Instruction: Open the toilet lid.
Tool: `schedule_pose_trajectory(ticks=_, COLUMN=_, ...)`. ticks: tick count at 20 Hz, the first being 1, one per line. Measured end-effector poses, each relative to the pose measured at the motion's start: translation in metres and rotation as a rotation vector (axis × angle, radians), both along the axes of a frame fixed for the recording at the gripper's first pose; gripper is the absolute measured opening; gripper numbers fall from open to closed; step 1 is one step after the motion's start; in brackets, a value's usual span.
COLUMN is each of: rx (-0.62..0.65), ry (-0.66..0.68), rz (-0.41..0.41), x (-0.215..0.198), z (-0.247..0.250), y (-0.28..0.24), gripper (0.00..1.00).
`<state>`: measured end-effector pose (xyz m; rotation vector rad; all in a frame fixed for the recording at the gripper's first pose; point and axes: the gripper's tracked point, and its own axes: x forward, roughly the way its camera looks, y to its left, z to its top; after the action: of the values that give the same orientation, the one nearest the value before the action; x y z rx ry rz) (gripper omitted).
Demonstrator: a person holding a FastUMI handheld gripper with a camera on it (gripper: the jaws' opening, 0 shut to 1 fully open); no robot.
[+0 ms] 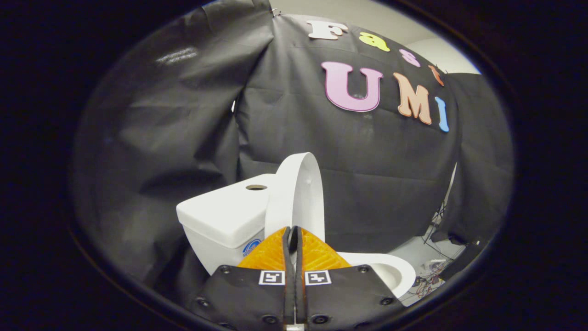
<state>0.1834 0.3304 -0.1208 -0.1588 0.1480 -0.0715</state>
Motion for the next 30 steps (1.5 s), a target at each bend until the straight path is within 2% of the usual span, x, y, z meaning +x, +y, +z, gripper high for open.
schedule_pose_trajectory(ticks=2, rx=-0.002, ry=0.001, rz=0.011, x=-0.001, z=0.001, y=0.001, gripper=0.1)
schedule_pose_trajectory(ticks=3, rx=0.013, ry=0.008, rz=0.043, x=0.0, z=-0.005, y=0.007, gripper=0.13)
schedule_pose_trajectory(ticks=7, rx=-0.013, ry=0.042, rz=0.056, x=-0.007, z=-0.016, y=0.003, gripper=0.25)
schedule_pose_trajectory(ticks=8, rx=-0.012, ry=0.045, rz=0.069, x=-0.009, z=-0.016, y=0.003, gripper=0.3)
schedule_pose_trajectory(ticks=12, rx=-0.015, ry=0.025, rz=0.032, x=-0.021, z=-0.017, y=-0.023, gripper=0.7)
schedule_pose_trajectory(ticks=15, rx=0.021, ry=0.006, rz=0.07, x=-0.032, z=-0.008, y=-0.03, gripper=1.0)
schedule_pose_trajectory(ticks=19, rx=0.051, ry=-0.041, rz=0.098, x=-0.052, z=0.02, y=-0.056, gripper=0.99)
schedule_pose_trajectory(ticks=25, rx=0.057, ry=-0.04, rz=-0.007, x=-0.081, z=0.039, y=-0.126, gripper=0.99)
schedule_pose_trajectory(ticks=28, rx=0.111, ry=-0.026, rz=0.043, x=-0.088, z=0.049, y=-0.136, gripper=0.99)
schedule_pose_trajectory(ticks=30, rx=0.084, ry=-0.022, rz=0.016, x=-0.1, z=0.06, y=-0.162, gripper=0.99)
